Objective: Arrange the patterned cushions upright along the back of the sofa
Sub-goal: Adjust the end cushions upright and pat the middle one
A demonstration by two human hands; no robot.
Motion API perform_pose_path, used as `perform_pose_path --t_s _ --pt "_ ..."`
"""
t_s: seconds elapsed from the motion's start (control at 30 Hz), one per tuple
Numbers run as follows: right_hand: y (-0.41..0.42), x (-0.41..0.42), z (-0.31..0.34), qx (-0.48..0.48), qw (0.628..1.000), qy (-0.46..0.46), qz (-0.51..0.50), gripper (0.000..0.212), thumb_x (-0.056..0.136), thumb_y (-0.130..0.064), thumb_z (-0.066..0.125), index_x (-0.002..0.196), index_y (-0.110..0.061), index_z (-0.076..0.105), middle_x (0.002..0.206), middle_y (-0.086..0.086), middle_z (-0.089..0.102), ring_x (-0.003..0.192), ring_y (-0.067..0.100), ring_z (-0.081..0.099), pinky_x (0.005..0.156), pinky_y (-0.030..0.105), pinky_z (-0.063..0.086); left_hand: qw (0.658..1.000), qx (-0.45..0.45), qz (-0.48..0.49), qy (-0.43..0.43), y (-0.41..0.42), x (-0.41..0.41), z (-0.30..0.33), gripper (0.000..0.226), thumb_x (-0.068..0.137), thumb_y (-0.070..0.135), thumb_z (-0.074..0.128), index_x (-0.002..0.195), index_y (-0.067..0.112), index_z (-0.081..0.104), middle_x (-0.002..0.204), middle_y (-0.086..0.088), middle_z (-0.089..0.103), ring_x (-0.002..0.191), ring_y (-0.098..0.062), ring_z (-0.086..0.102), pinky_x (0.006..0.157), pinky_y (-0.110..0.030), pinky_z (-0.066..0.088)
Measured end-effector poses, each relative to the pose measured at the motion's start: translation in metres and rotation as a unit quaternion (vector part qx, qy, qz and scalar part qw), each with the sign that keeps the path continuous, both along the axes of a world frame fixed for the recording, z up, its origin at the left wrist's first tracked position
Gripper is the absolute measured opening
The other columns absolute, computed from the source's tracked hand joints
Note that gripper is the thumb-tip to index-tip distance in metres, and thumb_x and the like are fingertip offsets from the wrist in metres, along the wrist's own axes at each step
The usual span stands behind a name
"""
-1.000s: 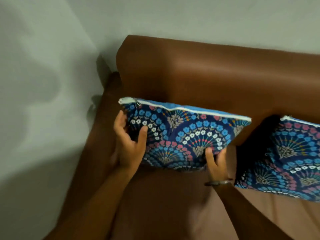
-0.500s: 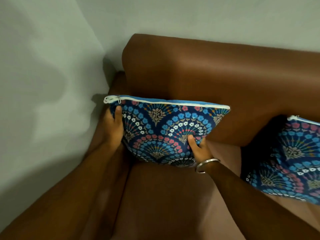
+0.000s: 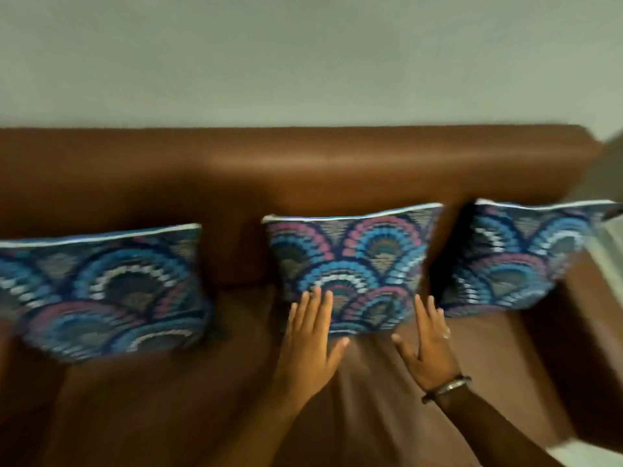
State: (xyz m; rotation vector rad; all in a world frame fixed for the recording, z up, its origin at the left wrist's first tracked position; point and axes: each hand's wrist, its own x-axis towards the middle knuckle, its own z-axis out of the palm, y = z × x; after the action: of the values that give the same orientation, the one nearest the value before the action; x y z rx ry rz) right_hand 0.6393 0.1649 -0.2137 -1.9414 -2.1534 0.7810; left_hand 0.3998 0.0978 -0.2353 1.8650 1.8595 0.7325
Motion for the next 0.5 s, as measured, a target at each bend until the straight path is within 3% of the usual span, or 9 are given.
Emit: perform_pose_path --t_s 0.13,0.3,0.33,0.4,0.5 --pt "0.089 0.16 0.017 0.047 0.986 -0.104 -0.126 0.098 0.079 -0.063 0.058 0.153 -0.021 0.01 0.161 0.022 0.011 0.144 0.048 0.011 0.107 0.07 0.023 0.994 0.008 -0.092 -0.057 0.114 0.158 0.015 0.078 0.096 0.05 0.048 0.158 0.017 0.013 0.166 -0.008 0.016 0.153 -0.025 0.01 0.122 -0.044 0.017" --pt "0.19 0.266 -0.001 0.054 0.986 -0.094 -0.13 0.11 0.069 -0.08 0.05 0.153 -0.029 0.0 0.162 0.019 -0.004 0.146 0.045 0.002 0.112 0.065 0.015 0.973 -0.151 -0.071 -0.156 0.234 0.262 -0.009 0.108 0.086 0.056 0.066 0.156 0.029 -0.013 0.168 -0.008 -0.009 0.153 -0.025 -0.001 0.121 -0.048 0.015" --pt "0.206 0.278 -0.008 0.05 0.988 -0.058 -0.136 0.112 0.067 -0.083 0.049 0.153 -0.032 -0.002 0.162 0.02 -0.005 0.147 0.044 0.002 0.115 0.063 0.015 0.961 -0.187 -0.057 -0.197 0.25 0.273 -0.017 0.115 0.082 0.058 0.069 0.155 0.032 -0.016 0.168 -0.007 -0.007 0.153 -0.023 0.003 0.12 -0.048 0.018" --pt "0.225 0.292 -0.018 0.038 0.986 0.026 -0.163 0.117 0.063 -0.083 0.056 0.151 -0.037 -0.005 0.162 0.021 -0.005 0.147 0.042 0.008 0.116 0.059 0.018 0.928 -0.218 -0.026 -0.3 0.272 0.291 -0.029 0.117 0.078 0.055 0.076 0.156 0.034 -0.009 0.165 -0.001 0.016 0.148 -0.018 0.023 0.115 -0.042 0.03" --pt "0.241 0.306 -0.03 0.076 0.98 0.086 -0.16 0.123 0.058 -0.082 0.062 0.152 -0.035 -0.003 0.16 0.019 0.013 0.144 0.038 0.021 0.114 0.059 0.026 0.883 -0.235 0.023 -0.406 0.289 0.311 -0.04 0.097 0.084 0.033 0.077 0.154 0.03 0.011 0.148 0.004 0.041 0.135 -0.016 0.042 0.099 -0.03 0.039"
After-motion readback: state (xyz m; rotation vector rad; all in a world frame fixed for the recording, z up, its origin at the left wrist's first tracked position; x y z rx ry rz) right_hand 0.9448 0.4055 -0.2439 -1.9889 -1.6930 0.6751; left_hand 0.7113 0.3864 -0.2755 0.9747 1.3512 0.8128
